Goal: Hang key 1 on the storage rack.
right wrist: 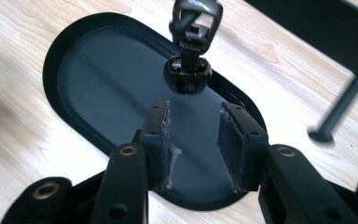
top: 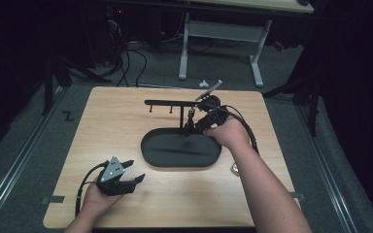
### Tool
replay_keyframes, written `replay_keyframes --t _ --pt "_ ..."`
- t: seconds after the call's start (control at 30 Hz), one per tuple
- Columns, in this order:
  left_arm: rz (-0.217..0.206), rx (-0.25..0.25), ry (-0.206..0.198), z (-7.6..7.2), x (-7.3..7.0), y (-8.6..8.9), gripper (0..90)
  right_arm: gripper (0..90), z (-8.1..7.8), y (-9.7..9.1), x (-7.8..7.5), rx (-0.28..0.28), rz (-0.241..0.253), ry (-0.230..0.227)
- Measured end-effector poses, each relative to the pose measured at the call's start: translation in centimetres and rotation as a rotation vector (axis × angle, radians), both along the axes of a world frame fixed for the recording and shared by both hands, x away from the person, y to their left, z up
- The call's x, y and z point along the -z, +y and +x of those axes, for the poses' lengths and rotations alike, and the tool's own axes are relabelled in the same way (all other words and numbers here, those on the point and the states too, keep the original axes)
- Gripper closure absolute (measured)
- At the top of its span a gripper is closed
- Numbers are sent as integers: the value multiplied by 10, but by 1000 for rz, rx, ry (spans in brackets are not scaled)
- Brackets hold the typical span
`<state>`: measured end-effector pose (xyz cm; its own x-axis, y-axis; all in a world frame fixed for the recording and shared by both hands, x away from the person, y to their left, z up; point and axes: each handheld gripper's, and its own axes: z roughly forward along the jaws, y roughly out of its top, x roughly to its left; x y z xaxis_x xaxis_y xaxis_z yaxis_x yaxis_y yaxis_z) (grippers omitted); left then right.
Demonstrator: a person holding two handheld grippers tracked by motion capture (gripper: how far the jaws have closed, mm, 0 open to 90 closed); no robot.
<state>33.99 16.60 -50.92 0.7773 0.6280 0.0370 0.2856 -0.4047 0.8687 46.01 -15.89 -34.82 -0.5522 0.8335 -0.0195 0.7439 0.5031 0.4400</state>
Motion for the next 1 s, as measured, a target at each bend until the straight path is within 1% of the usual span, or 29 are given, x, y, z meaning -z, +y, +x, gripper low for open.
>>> replay_keyframes --t 0.07,0.1,0.13,0.17,0.2,0.23,0.27,0.3,0.33,0.37,0.4,0.47,0.53,0.6,0.63,0.67,0.7,0.73,0.77,0.8,0.83,0.87,0.9,0.93,0.97,1.0 --pt "1 1 0 0 0 0 336 636 -7 -4 -1 -5 6 -7" --pt "2 2 0 0 0 0 336 636 -7 -4 -1 -5 6 -7" --pt "5 3 5 0 0 0 336 629 -15 -8 -2 -5 17 -9" --pt "5 3 5 0 0 0 336 629 -15 -8 -2 -5 17 -9" --pt "3 2 3 0 0 -1 336 624 -19 -11 -1 -9 21 -12" --pt "2 2 4 0 0 -1 336 620 -24 -13 -1 -11 24 -15" --pt "3 2 5 0 0 -1 336 607 -34 -18 0 -19 28 -18" --pt "4 2 5 0 0 -1 335 602 -39 -20 1 -22 27 -23" --pt "2 2 5 0 0 -1 335 602 -39 -20 1 -22 27 -23" --pt "3 2 5 0 0 -1 336 599 -45 -23 2 -24 31 -26" --pt "5 2 5 -1 0 -1 336 592 -56 -28 5 -26 42 -30" --pt "6 1 5 -1 1 -1 335 589 -66 -35 11 -24 43 -34" --pt "11 2 6 -1 1 -2 336 581 -75 -42 19 -26 41 -33" --pt "13 2 7 -1 1 -2 336 579 -83 -49 29 -16 34 -31" --pt "14 3 8 -1 1 -2 336 579 -83 -49 29 -16 34 -31" --pt "15 3 9 -1 1 -3 336 590 -86 -53 35 -6 31 -27" --pt "16 4 10 -1 1 -3 336 615 -90 -63 47 32 26 -18" --pt "16 4 10 -1 2 -3 336 628 -91 -68 53 55 23 -13" --pt "18 5 11 -1 2 -3 336 628 -91 -68 53 55 23 -13" --pt "19 5 11 -1 2 -3 336 635 -91 -74 59 68 19 -12" --pt "21 5 12 -1 2 -3 336 643 -92 -78 65 88 9 -7" --pt "24 5 15 -1 2 -3 336 655 -91 -88 75 118 -8 -2" --pt "24 5 15 -1 2 -3 336 655 -91 -88 75 118 -8 -2" --pt "24 5 14 -1 2 -4 336 660 -89 -98 83 149 -2 5" --pt "24 5 14 -1 3 -4 336 660 -89 -98 83 149 -2 5" --pt "25 6 13 -1 3 -4 336 661 -87 -105 89 176 -9 11"
